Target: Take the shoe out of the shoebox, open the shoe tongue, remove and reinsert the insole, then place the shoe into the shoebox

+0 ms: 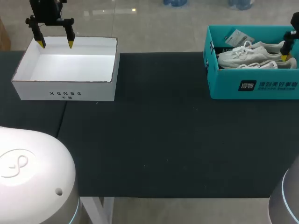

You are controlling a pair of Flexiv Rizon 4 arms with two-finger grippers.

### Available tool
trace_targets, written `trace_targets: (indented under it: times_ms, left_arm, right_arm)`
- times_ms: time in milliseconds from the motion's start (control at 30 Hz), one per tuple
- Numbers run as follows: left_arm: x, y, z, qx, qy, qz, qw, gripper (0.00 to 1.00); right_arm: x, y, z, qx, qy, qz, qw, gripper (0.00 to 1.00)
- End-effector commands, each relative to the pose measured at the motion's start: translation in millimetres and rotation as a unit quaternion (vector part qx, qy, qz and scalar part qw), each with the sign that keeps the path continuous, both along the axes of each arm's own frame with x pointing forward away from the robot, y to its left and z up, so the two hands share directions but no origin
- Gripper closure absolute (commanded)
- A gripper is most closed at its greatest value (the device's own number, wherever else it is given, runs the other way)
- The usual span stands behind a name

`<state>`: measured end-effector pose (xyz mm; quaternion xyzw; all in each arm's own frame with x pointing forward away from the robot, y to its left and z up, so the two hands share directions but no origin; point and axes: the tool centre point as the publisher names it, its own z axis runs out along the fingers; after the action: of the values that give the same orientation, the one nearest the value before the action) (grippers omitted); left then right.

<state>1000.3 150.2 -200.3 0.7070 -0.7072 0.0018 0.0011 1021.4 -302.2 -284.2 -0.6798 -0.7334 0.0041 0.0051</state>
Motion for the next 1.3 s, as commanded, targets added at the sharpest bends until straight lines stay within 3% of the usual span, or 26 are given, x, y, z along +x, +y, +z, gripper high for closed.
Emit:
trace_targets:
  times_ms: [33,767,1033,1067,1133,1167,1300]
  left_arm:
    - [0.0,0,0,0.001,0.0,0.0,1.0,0.0]
    - [0.0,0,0,0.001,0.0,0.0,1.0,0.0]
    - [0.0,0,0,0.001,0.0,0.0,1.0,0.0]
    - [0.0,0,0,0.001,0.0,0.0,1.0,0.0]
    - [0.0,0,0,0.001,0.0,0.0,1.0,0.0]
    - [0.0,0,0,0.001,0.0,0.0,1.0,0.0]
    - [0.0,0,0,0.001,0.0,0.0,1.0,0.0]
  right_arm:
    - [5.8,-2,-9,-0.002,0.001,0.006,1.0,0.0]
    - [23.8,-12,-49,0.004,0.002,0.022,1.0,0.0]
    - [26.8,-11,-51,0.005,0.002,0.024,1.0,0.0]
    - [27.3,-12,-53,0.005,0.002,0.023,1.0,0.43]
    - [27.2,-12,-53,0.005,0.001,0.02,1.0,0.77]
    - [26.9,-13,-54,0.005,0.0,0.017,1.0,1.0]
    - [26.1,-12,-54,0.004,-0.001,0.016,1.0,1.0]
